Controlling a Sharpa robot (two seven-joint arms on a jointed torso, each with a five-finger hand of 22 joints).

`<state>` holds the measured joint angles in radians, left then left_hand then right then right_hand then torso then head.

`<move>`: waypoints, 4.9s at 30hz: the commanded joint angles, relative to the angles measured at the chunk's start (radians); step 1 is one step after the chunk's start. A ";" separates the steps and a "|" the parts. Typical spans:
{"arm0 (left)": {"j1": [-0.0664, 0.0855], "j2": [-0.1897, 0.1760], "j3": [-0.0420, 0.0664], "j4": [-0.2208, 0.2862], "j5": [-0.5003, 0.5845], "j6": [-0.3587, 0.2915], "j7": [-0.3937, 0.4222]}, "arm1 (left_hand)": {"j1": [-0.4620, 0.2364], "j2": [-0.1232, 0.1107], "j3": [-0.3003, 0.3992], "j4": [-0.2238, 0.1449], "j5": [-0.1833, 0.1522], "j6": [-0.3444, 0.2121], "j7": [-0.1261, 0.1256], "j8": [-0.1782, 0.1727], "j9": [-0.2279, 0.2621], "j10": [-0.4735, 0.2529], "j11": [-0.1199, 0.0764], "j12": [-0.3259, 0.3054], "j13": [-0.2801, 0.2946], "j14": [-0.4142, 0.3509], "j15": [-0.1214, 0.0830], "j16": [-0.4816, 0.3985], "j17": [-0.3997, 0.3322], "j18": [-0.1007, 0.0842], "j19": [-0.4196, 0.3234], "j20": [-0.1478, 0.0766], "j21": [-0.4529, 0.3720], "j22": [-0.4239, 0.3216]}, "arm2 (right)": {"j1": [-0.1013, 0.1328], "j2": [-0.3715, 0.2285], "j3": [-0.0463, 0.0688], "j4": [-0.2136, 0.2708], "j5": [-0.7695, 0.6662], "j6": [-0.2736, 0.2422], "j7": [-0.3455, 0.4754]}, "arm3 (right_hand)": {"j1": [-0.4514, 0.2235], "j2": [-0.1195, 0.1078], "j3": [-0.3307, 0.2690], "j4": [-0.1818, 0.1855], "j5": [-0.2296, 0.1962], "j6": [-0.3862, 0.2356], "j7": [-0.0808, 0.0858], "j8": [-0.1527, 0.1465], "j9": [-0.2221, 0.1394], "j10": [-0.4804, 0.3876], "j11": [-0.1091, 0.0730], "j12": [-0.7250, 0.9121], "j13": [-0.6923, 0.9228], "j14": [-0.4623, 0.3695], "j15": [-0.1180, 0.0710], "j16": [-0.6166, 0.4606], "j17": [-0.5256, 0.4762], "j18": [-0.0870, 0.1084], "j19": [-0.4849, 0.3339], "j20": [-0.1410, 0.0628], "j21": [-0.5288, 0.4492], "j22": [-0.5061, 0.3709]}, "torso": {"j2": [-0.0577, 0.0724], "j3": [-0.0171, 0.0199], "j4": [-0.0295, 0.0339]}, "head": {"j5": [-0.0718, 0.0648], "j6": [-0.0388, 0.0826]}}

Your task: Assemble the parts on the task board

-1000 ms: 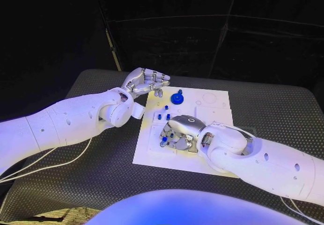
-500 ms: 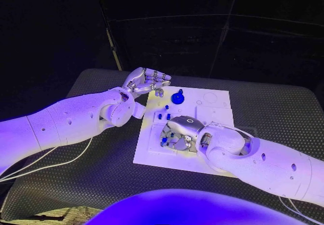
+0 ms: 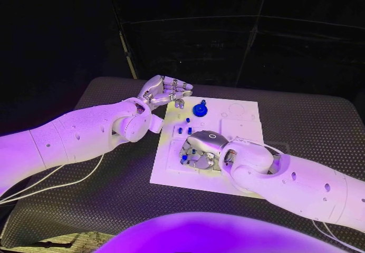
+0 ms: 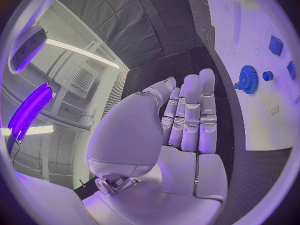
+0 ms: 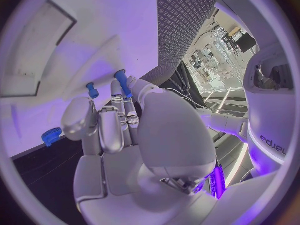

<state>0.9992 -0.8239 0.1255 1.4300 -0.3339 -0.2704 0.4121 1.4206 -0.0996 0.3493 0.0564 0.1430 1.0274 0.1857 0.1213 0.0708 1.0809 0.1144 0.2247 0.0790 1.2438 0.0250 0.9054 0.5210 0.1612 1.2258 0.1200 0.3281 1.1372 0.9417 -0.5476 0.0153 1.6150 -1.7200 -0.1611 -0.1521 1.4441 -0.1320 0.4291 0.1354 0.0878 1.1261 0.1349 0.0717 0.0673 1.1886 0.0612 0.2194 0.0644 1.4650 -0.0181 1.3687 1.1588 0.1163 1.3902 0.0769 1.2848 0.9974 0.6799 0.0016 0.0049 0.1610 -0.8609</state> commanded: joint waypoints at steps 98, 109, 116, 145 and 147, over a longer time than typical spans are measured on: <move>-0.003 -0.015 -0.001 0.001 0.003 0.032 -0.006 | -0.019 0.003 -0.003 0.005 -0.001 -0.013 0.001 0.007 0.001 -0.010 -0.001 0.011 0.000 -0.009 0.000 -0.006 -0.003 0.019 -0.006 0.003 -0.010 -0.007 | -0.132 -0.448 0.091 0.211 0.257 -0.094 -0.420 | -0.209 0.042 -0.596 0.153 0.194 -0.197 -0.057 0.426 0.193 0.248 -0.061 1.158 1.248 0.074 -0.051 0.133 0.242 -0.063 0.087 -0.040 0.161 0.291 | -0.011 -0.0059 -0.0096 | -0.140 0.060; -0.003 -0.017 -0.001 0.004 0.003 0.032 -0.005 | -0.021 0.003 -0.003 0.006 0.000 -0.014 0.001 0.008 0.001 -0.010 -0.001 0.012 0.000 -0.008 0.000 -0.006 -0.003 0.019 -0.006 0.003 -0.010 -0.008 | -0.136 -0.444 0.091 0.214 0.293 -0.212 -0.387 | -0.172 0.101 -0.589 0.141 0.249 -0.196 -0.064 0.466 0.211 0.249 -0.068 1.153 1.251 0.075 -0.056 0.135 0.249 -0.064 0.088 -0.045 0.164 0.298 | -0.012 -0.0052 -0.0098 | -0.133 0.054; -0.003 -0.017 -0.001 0.004 0.003 0.032 -0.005 | -0.021 0.003 -0.003 0.006 0.000 -0.014 0.001 0.008 0.001 -0.010 -0.001 0.012 0.000 -0.008 0.000 -0.006 -0.003 0.019 -0.006 0.003 -0.010 -0.008 | -0.137 -0.455 0.091 0.247 0.358 -0.325 -0.318 | -0.150 0.120 -0.590 0.130 0.280 -0.199 -0.066 0.479 0.216 0.253 -0.070 1.154 1.256 0.077 -0.059 0.140 0.260 -0.065 0.091 -0.047 0.167 0.305 | -0.012 -0.0054 -0.0094 | -0.128 0.055; -0.003 -0.009 -0.001 0.003 0.003 0.038 -0.010 | -0.023 0.004 -0.004 0.007 0.000 -0.015 0.001 0.009 0.001 -0.011 -0.001 0.013 0.000 -0.009 0.001 -0.006 -0.003 0.019 -0.006 0.004 -0.011 -0.009 | -0.136 -0.332 0.091 0.205 0.403 -0.237 -0.343 | -0.200 0.126 -0.646 0.152 0.220 -0.198 -0.070 0.500 0.222 0.253 -0.073 1.145 1.257 0.077 -0.061 0.139 0.260 -0.066 0.092 -0.049 0.170 0.312 | -0.012 -0.0059 -0.0094 | -0.122 0.049; -0.003 -0.009 -0.001 0.003 0.003 0.038 -0.011 | -0.023 0.004 -0.004 0.007 0.000 -0.015 0.001 0.009 0.001 -0.011 -0.001 0.013 0.000 -0.009 0.001 -0.006 -0.003 0.019 -0.006 0.004 -0.011 -0.009 | -0.136 -0.330 0.091 0.204 0.397 -0.237 -0.351 | -0.226 0.123 -0.664 0.153 0.171 -0.197 -0.073 0.505 0.223 0.253 -0.075 1.143 1.257 0.077 -0.062 0.138 0.259 -0.066 0.091 -0.050 0.170 0.312 | -0.012 -0.0057 -0.0098 | -0.122 0.049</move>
<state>0.9949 -0.8344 0.1233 1.4307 -0.3338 -0.2427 0.3999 1.4093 -0.0964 0.3465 0.0593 0.1430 1.0203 0.1856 0.1250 0.0709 1.0738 0.1144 0.2325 0.0791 1.2438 0.0250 0.9054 0.5193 0.1612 1.2258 0.1200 0.3231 1.1291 0.8041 -0.8788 0.1061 1.8182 -1.3148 -0.4189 -0.4780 1.2266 -0.0036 -0.2297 0.2883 0.2711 0.9357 0.0650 0.5738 0.2931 1.4434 -0.0059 1.3681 1.3078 1.4631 -0.0735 1.5043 1.3074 0.0618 1.4675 0.0353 1.4515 1.3081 0.6688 -0.0044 -0.0031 0.0388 -0.8115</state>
